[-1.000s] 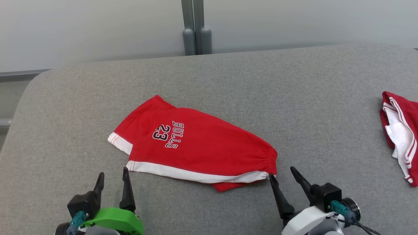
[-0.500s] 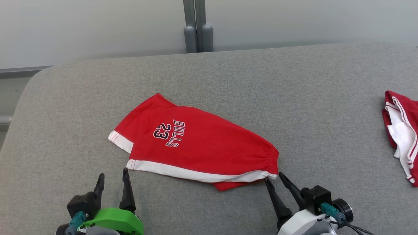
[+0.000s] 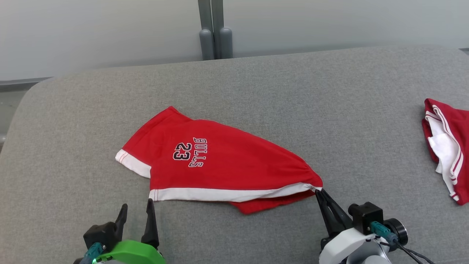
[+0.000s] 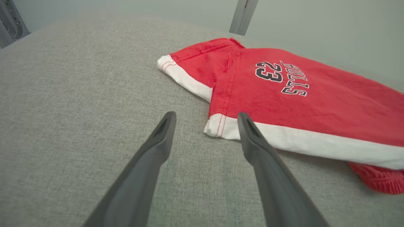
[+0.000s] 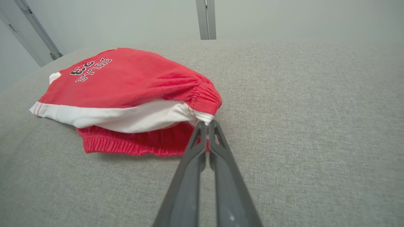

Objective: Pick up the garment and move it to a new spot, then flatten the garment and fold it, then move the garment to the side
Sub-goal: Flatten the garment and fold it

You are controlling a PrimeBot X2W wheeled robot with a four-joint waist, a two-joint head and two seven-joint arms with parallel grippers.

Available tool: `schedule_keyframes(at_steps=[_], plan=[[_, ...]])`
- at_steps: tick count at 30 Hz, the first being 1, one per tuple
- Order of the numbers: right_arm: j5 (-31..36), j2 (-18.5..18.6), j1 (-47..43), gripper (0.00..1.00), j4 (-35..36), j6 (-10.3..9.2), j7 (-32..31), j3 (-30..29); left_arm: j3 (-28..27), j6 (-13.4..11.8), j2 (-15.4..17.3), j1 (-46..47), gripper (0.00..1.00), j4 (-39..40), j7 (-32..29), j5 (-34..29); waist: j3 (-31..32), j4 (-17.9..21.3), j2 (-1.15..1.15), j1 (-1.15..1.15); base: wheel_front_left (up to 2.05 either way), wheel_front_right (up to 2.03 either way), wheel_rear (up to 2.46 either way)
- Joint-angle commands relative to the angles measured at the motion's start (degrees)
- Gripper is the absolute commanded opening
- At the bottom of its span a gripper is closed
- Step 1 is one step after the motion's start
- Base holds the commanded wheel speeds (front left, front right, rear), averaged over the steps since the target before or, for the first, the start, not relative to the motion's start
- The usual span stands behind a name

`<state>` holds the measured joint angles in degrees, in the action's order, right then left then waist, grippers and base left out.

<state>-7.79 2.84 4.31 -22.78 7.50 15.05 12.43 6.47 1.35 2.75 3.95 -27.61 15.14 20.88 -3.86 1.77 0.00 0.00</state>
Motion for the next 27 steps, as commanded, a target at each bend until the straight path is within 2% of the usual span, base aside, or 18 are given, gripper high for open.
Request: schedule_keyframes(at_steps=[1, 6, 10, 19, 25, 26, 27], plan=[[0.57, 0.14, 0.65, 0.00, -0.01, -0.03, 0.14, -0.28, 0.37, 0.92, 0.29, -0.49, 1.00, -0.77, -0.06, 0.71, -0.07, 0.38, 0.00, 0.00, 0.00, 0.00, 0.00], [1.20, 0.16, 1.30, 0.00, 0.05, -0.03, 0.13, -0.57, 2.43, 3.32, 0.29, 1.09, 1.00, -4.24, -0.06, 2.93, -0.95, 1.52, 0.00, 0.00, 0.00, 0.00, 0.00], [1.00, 0.15, 1.75, 0.00, 0.15, -0.03, 0.13, -0.34, 2.37, 4.19, 0.32, 2.38, 1.00, -5.95, -0.05, 3.46, -1.75, 2.42, 0.00, 0.00, 0.00, 0.00, 0.00], [0.00, 0.15, 2.24, 0.00, 0.47, -0.03, 0.13, 0.29, 1.00, 4.49, 0.29, 4.71, 1.00, -7.85, -0.05, 1.54, -2.84, 3.82, 0.00, 0.00, 0.00, 0.00, 0.00], [-0.61, 0.15, 2.62, 0.00, 0.68, -0.03, 0.13, 0.84, 1.08, 3.58, 0.31, 6.07, 1.00, -10.20, -0.06, 0.66, -3.36, 4.30, 0.00, 0.00, 0.00, 0.00, 0.00], [-0.75, 0.14, 2.71, 0.00, 0.72, -0.03, 0.13, 0.99, 1.12, 3.22, 0.31, 6.22, 0.95, -10.69, -0.06, 0.53, -3.42, 4.36, 0.00, 0.00, 0.00, 0.00, 0.00], [-0.85, 0.15, 2.76, 0.00, 0.76, -0.03, 0.13, 1.03, 1.15, 3.19, 0.30, 6.34, 0.53, -10.89, -0.05, 0.58, -3.46, 4.39, 0.00, 0.00, 0.00, 0.00, 0.00]])
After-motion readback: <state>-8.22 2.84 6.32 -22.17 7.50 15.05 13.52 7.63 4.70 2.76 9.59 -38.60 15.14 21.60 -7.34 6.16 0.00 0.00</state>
